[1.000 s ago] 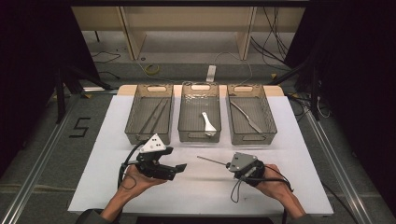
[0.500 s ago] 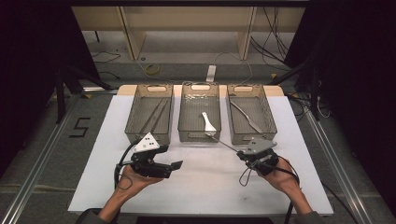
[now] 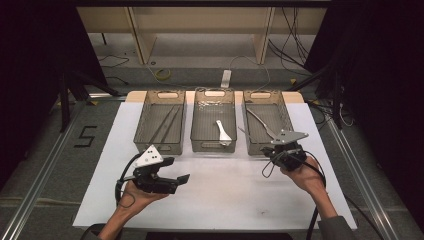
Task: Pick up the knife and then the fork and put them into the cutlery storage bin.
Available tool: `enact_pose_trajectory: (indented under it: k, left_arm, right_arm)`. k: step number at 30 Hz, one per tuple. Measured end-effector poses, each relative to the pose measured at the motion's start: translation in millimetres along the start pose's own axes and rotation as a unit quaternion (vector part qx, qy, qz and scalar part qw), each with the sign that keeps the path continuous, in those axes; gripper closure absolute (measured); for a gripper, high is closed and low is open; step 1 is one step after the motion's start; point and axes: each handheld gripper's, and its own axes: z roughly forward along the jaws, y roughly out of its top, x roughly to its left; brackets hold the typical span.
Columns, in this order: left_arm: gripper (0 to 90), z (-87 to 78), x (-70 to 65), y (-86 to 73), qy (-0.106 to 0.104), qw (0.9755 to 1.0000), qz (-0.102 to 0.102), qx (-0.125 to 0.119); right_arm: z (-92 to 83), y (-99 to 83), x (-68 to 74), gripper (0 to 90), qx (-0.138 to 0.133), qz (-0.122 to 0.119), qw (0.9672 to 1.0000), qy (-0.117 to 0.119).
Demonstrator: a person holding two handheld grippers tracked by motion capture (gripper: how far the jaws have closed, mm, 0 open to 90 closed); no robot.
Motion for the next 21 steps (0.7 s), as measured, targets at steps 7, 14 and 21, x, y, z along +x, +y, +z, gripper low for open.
enact_pose_trajectory:
  k: [7,14,21]
  left_arm:
    - [18.6,-3.3,1.7,0.0,-0.001,0.9999,-0.004,-0.012]
    - [18.6,-4.4,2.3,-1.3,0.008,0.9999,-0.001,-0.015]
    - [18.6,-5.6,2.8,-2.5,0.01,0.9998,0.0,-0.016]
  right_arm:
    - [-2.0,13.8,-22.2,87.9,-0.003,0.033,0.9994,-0.006]
    - [5.9,26.4,-46.9,87.9,0.011,0.056,0.9981,-0.023]
    - [23.2,35.1,-66.9,87.8,0.03,0.079,0.9959,-0.033]
